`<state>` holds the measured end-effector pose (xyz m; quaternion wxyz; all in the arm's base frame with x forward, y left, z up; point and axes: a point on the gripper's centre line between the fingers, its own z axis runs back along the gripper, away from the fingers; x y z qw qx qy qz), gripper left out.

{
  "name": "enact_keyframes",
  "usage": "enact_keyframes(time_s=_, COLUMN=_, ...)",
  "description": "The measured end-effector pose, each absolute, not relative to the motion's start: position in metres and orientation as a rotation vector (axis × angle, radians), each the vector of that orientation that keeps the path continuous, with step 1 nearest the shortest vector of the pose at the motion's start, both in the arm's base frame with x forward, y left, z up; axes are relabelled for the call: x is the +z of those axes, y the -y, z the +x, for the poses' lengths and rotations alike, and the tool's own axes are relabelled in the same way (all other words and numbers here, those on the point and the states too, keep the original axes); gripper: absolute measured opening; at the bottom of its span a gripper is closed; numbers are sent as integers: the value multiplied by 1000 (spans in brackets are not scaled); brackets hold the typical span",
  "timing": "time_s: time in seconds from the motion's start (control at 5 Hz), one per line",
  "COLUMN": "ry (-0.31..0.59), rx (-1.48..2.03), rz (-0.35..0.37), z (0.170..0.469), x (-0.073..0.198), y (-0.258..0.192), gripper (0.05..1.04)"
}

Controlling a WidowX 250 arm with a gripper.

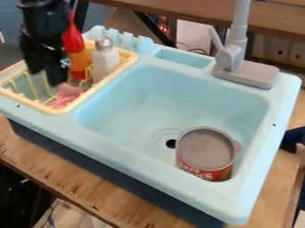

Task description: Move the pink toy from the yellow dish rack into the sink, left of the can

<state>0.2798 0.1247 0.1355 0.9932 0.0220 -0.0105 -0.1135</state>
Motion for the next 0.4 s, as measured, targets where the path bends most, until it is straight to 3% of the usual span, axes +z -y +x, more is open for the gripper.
enact_keyframes(time_s=0.4, ry=13, rx=-262, rz=40, z=286, x=133, y=-109, gripper=1001)
